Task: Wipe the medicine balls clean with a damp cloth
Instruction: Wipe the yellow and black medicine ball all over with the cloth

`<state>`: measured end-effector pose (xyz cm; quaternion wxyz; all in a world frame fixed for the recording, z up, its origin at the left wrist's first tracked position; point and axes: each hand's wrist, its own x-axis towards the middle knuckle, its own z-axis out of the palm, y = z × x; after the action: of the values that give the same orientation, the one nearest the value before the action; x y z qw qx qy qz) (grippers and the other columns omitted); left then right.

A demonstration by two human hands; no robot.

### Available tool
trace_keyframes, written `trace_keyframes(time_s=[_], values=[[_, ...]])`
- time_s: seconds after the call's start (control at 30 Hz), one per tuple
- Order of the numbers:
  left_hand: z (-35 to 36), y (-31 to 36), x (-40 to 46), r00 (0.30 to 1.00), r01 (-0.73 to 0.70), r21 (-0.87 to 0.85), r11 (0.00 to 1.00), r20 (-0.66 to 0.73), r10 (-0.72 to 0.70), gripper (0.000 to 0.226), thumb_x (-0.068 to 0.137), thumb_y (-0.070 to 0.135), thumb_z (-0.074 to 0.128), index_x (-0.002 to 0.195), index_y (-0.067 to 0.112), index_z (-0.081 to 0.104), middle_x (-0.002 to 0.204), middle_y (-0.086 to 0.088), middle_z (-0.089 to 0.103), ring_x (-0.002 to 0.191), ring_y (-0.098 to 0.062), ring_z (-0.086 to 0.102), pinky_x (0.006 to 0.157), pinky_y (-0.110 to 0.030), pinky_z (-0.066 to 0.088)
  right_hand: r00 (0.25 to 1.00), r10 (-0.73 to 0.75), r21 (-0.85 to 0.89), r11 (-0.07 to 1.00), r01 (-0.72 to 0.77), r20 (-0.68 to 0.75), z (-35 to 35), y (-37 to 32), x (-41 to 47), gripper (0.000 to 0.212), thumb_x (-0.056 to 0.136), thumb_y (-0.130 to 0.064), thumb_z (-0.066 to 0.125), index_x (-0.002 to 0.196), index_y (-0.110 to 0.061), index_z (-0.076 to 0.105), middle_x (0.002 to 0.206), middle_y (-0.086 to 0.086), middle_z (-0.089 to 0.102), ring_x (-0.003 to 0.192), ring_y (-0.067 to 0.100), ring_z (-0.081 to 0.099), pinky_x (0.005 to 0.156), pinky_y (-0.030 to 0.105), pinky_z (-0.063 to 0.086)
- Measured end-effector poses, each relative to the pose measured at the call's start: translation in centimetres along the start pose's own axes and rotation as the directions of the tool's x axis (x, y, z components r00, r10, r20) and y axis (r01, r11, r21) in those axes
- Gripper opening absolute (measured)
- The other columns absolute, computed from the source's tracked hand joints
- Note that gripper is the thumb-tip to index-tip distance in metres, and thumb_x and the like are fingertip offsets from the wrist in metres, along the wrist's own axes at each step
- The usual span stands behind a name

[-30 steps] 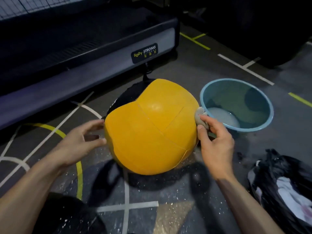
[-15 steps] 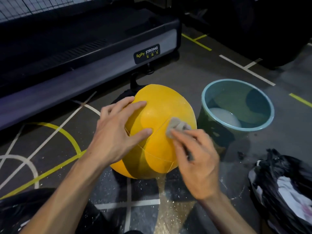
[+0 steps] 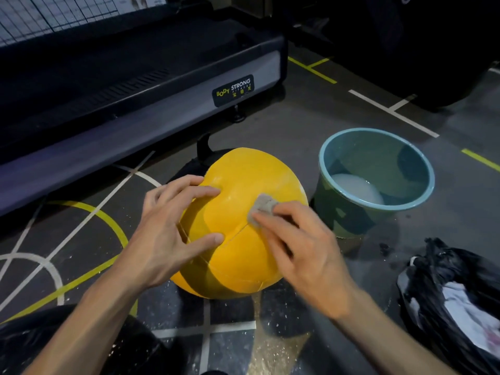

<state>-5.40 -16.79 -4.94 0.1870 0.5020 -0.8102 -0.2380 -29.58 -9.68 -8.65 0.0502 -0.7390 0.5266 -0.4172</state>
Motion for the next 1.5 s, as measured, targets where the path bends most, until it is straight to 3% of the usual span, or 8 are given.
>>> trace_keyframes(time_s=[0.2, 0.37, 0.53, 0.73, 0.87, 1.1, 1.23, 1.5], values=[[-0.5, -0.7, -0.6, 1.000, 0.000, -0.002, 1.000, 0.016, 0.000, 0.075, 0.066, 0.083, 0.063, 0.135, 0.059, 0.046, 0.151, 0.040, 0.023, 0.140, -0.006, 0.019, 0.102, -0.046, 0.031, 0.878, 0.431, 0.058, 0.901, -0.429, -0.205, 0.2, 5.3, 3.1, 0.022, 0.097, -0.015, 0.069, 0.116, -0.022, 0.077, 0.097, -0.005, 0.063, 0.080, 0.002, 0.058, 0.080, 0.036, 0.054], [-2.2, -2.7, -1.5, 0.998, 0.011, 0.012, 1.000, 0.066, -0.012, 0.075, 0.064, 0.081, 0.066, 0.133, 0.058, 0.046, 0.151, 0.038, 0.027, 0.143, -0.010, 0.026, 0.107, -0.044, 0.030, 1.000, -0.023, 0.067, 0.997, 0.023, 0.011, 1.3, -1.1, 1.1, 0.023, 0.099, -0.014, 0.069, 0.121, -0.012, 0.074, 0.108, 0.002, 0.064, 0.091, 0.013, 0.061, 0.077, 0.022, 0.052], [-2.9, -3.2, -1.9, 0.995, 0.041, 0.007, 0.999, 0.086, -0.041, 0.076, 0.063, 0.076, 0.068, 0.132, 0.061, 0.042, 0.151, 0.038, 0.025, 0.143, -0.011, 0.025, 0.106, -0.046, 0.031, 0.896, 0.412, 0.041, 0.911, -0.411, -0.166, 1.3, 5.2, 3.6, 0.022, 0.098, -0.016, 0.067, 0.117, -0.021, 0.076, 0.100, -0.005, 0.064, 0.083, 0.003, 0.058, 0.082, 0.030, 0.055], [-4.7, -4.8, -2.1, 0.977, 0.116, 0.002, 0.993, 0.177, -0.114, 0.074, 0.078, 0.032, 0.086, 0.130, 0.057, 0.040, 0.147, 0.047, 0.020, 0.137, -0.007, 0.030, 0.114, -0.057, 0.035, 0.994, 0.068, 0.157, 0.986, -0.055, -0.081, 3.8, -3.2, 0.8, 0.024, 0.100, -0.018, 0.064, 0.121, -0.011, 0.074, 0.108, 0.003, 0.065, 0.092, 0.015, 0.062, 0.075, 0.027, 0.056], [-6.1, -5.3, -2.6, 0.977, 0.133, 0.039, 0.990, 0.162, -0.138, 0.073, 0.083, 0.015, 0.082, 0.125, 0.059, 0.042, 0.147, 0.053, 0.018, 0.137, 0.002, 0.028, 0.106, -0.032, 0.031, 0.992, 0.094, 0.122, 0.989, -0.084, -0.083, 5.9, -5.0, 0.3, 0.025, 0.101, -0.019, 0.064, 0.124, -0.014, 0.072, 0.106, 0.002, 0.061, 0.089, 0.019, 0.059, 0.067, 0.034, 0.054], [-4.2, -2.3, -1.4, 0.998, 0.062, 0.077, 0.995, -0.007, -0.061, 0.066, 0.086, 0.079, 0.053, 0.147, 0.059, 0.037, 0.157, 0.035, 0.028, 0.142, -0.009, 0.036, 0.110, -0.045, 0.040, 0.999, 0.034, 0.063, 0.998, -0.031, -0.042, 5.6, -6.4, -1.3, 0.037, 0.094, -0.007, 0.070, 0.130, -0.017, 0.064, 0.110, 0.005, 0.056, 0.094, 0.022, 0.057, 0.067, 0.037, 0.054], [-3.7, -2.5, -1.0, 0.996, 0.095, 0.094, 0.991, -0.009, -0.094, 0.071, 0.079, 0.076, 0.060, 0.145, 0.056, 0.043, 0.160, 0.030, 0.026, 0.145, -0.023, 0.031, 0.113, -0.054, 0.033, 1.000, -0.025, 0.056, 0.998, 0.026, -0.004, 4.7, -5.5, -1.2, 0.039, 0.093, -0.003, 0.069, 0.128, -0.019, 0.064, 0.109, 0.005, 0.058, 0.090, 0.022, 0.058, 0.067, 0.037, 0.054], [-4.5, -4.3, -2.2, 0.992, 0.127, 0.055, 0.990, 0.020, -0.128, 0.071, 0.076, 0.082, 0.062, 0.140, 0.058, 0.042, 0.158, 0.034, 0.024, 0.143, -0.019, 0.031, 0.106, -0.053, 0.036, 0.860, 0.498, 0.164, 0.862, -0.479, -0.106, 4.1, 2.2, 0.1, 0.025, 0.096, -0.011, 0.068, 0.119, -0.017, 0.075, 0.102, -0.002, 0.065, 0.086, 0.004, 0.062, 0.079, 0.025, 0.055]])
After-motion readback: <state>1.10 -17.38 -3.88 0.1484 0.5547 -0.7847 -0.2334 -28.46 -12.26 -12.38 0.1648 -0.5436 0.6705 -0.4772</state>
